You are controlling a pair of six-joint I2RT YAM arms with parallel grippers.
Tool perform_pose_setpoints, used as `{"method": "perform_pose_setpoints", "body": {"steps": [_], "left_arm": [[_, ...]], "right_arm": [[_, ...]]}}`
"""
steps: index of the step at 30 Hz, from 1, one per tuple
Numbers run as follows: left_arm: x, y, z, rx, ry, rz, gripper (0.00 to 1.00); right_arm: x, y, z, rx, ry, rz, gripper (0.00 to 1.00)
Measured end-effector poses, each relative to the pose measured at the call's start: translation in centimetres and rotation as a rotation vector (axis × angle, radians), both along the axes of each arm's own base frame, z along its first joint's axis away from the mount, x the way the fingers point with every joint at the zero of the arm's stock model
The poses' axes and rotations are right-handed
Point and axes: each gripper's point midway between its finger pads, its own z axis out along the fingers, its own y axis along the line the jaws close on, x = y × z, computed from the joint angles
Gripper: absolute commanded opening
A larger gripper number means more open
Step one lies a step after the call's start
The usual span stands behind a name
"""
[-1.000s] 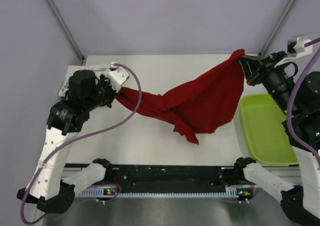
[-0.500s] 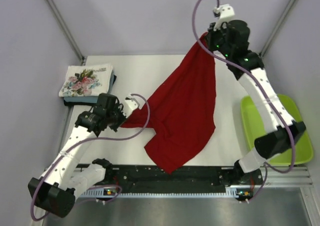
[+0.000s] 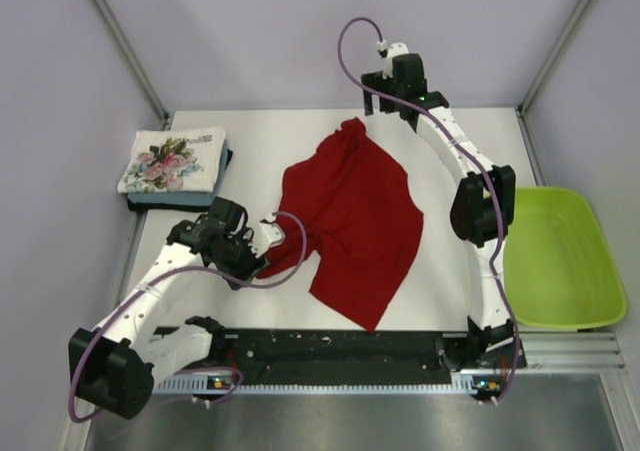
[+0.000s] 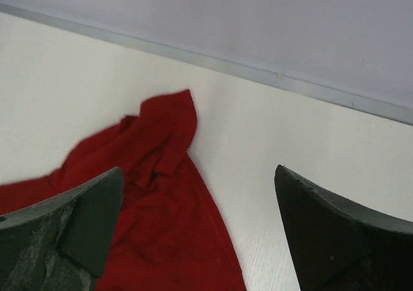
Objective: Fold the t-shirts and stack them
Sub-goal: Flatten out the tshirt
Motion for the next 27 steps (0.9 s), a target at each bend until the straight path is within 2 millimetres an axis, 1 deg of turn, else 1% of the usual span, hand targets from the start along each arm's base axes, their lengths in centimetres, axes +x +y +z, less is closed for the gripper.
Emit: {"method": "perform_pose_setpoints", "body": {"steps": [2,4,7,10,11,12,13,15,19,20,21,22,24,26,27], "left_arm": [[0.0,0.1,0.1,0.007,0.010,0.015,0.61],[0.3,0.1,0.6,0.007,0.007,0.031,0.61],[1.8,-0.3,2.1,0.001,-0.027,0.056,0.61],[3.5,-0.9,3.5,-0.015,-0.050,0.071,0.63],[4.1,-1.3,3.9,-0.023,-0.052,0.069,0.64],[4.7,-1.8,4.2,-0.037,-0.045,0.063,0.66],[5.3,-2.3,4.3,-0.050,-0.038,0.054,0.68],[6.3,-3.4,4.4,-0.083,-0.025,0.035,0.76],[8.5,-5.2,3.7,-0.141,-0.038,-0.008,0.76],[8.8,-5.5,3.3,-0.149,-0.036,-0.018,0.76],[9.2,-5.9,2.9,-0.159,-0.028,-0.030,0.76],[9.5,-6.2,2.5,-0.167,-0.023,-0.037,0.76],[10.3,-6.7,1.5,-0.175,-0.011,-0.046,0.75],[11.0,-7.0,0.7,-0.176,-0.011,-0.046,0.74],[11.4,-7.0,0.3,-0.171,-0.019,-0.042,0.73]], "right_arm": [[-0.5,-0.2,-1.3,0.006,0.049,-0.006,0.99],[-0.9,-0.2,-1.8,0.023,0.069,-0.004,0.99],[-2.5,0.3,-3.0,0.052,0.128,0.034,0.99],[-4.7,1.4,-3.7,0.092,0.190,0.104,0.99],[-5.6,1.7,-3.9,0.107,0.209,0.127,0.97],[-6.5,1.9,-3.8,0.117,0.224,0.146,0.93],[-7.7,2.2,-3.8,0.131,0.239,0.173,0.98],[-9.9,2.6,-3.4,0.153,0.263,0.216,0.99],[-17.2,2.7,-2.4,0.174,0.297,0.329,0.99],[-19.5,2.6,-2.2,0.170,0.293,0.357,0.99],[-21.3,2.5,-2.1,0.158,0.285,0.380,0.99],[-23.8,2.5,-2.0,0.136,0.254,0.423,0.99],[-28.2,3.0,-2.5,0.085,0.226,0.514,0.99],[-33.0,4.8,-3.7,0.014,0.203,0.664,0.99],[-35.1,5.7,-4.6,-0.020,0.201,0.743,0.99]]}}
